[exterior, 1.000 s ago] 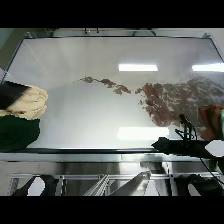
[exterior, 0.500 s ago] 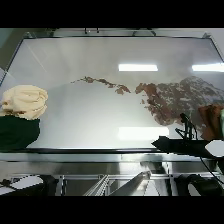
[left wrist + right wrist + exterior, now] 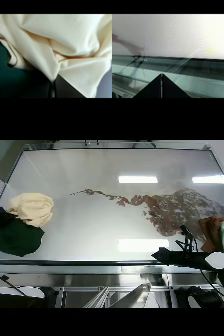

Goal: Fold the shirts.

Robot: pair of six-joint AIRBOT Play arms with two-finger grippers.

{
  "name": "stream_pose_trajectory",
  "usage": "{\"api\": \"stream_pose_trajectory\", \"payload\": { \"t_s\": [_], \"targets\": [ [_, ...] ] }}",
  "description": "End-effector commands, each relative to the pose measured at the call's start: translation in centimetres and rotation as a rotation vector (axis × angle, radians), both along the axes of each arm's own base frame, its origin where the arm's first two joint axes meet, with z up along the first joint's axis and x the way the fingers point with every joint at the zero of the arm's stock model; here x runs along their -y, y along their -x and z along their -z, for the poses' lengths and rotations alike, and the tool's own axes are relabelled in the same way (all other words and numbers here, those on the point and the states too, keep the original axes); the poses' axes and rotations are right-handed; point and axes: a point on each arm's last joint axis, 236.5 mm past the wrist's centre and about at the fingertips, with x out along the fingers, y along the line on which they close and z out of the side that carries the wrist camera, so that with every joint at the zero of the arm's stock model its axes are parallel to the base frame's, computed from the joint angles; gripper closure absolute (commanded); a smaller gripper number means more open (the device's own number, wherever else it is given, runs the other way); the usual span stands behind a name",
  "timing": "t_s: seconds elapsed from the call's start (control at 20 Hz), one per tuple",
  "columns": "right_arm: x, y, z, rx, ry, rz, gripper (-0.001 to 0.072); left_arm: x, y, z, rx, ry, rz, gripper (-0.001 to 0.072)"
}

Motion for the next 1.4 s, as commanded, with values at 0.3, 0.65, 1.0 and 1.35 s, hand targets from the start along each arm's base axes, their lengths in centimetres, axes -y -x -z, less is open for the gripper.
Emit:
{"api": "stream_pose_trajectory", "payload": {
  "t_s": [0.3, 0.65, 1.0, 1.35],
  "targets": [
    [0.0, 0.0, 0.0, -0.001, -0.001, -0.002, 0.0695, 10.7, -0.1, -9.1, -0.120, 0.116, 0.362, 0.0706],
    [-0.3, 0.2, -0.1, -0.006, -0.013, -0.003, 0.0695, 1.7, 12.8, -0.7, -0.514, 0.073, 0.007, 0.0696],
    [-0.2, 0.1, -0.1, -0.003, -0.011, -0.001, 0.0695, -4.2, 15.8, -4.7, -0.255, 0.187, -0.346, 0.0675],
    [-0.2, 0.1, -0.1, -0.006, -0.012, -0.002, 0.0695, -3.5, 9.9, -12.0, -0.157, 0.049, -0.225, 0.0366]
  ]
}}
